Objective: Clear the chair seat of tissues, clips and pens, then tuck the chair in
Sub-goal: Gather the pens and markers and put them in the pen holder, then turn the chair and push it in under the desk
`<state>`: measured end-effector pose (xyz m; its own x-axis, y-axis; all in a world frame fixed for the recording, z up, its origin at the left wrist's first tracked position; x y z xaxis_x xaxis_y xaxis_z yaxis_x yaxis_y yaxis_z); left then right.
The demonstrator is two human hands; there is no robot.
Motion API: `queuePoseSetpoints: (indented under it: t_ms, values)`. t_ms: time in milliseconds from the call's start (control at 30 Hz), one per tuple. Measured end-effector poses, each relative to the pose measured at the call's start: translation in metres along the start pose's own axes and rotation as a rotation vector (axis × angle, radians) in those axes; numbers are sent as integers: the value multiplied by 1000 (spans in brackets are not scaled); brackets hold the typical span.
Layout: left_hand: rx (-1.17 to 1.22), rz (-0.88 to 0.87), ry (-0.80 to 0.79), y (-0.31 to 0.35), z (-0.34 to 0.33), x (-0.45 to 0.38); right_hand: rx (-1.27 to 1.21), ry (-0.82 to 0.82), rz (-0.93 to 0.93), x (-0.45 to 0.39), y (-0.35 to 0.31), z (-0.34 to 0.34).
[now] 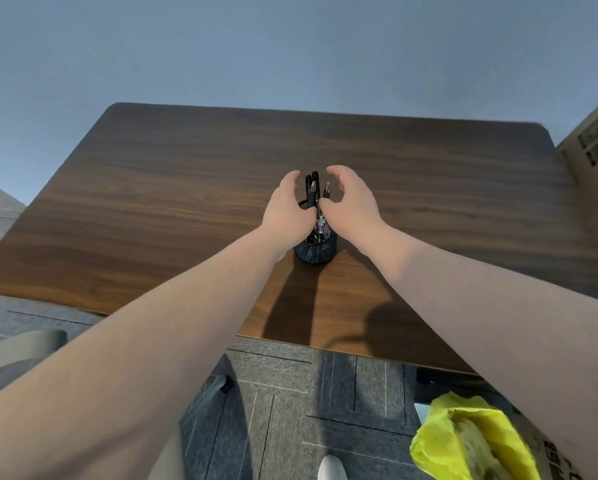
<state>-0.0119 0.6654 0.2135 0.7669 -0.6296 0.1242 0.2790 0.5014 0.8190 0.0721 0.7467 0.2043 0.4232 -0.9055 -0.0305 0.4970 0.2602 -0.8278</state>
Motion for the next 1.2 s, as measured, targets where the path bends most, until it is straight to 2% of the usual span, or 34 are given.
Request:
queuePoseSetpoints:
  t_ms: [200,400,700,900,1200]
  values:
    - [-186,13,-81,-9,29,27,133,-38,68,27,-9,10]
    - [-304,-16,-64,-32,85,76,166,-63,102,88,-39,14]
    - [-482,-127,47,-86,217,213,206,-77,215,264,-111,5]
    - [-594,-142,49,-129,309,317,196,-174,282,388,-167,-20]
    - [-697,-114,185,-171,418,394,177,-334,408,484,-233,-73]
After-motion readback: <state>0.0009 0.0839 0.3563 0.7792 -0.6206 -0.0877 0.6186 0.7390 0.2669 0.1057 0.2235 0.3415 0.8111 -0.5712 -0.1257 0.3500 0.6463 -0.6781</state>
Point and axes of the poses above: each hand's wrist, its own x-axis away from the middle knuckle, its own z-axis out of the back of the hand, y = z × x, the point moved 4 cm from there along -x, towards the middle knuckle, and after that the axes turned 12 degrees about y, right-handed, at the moved point
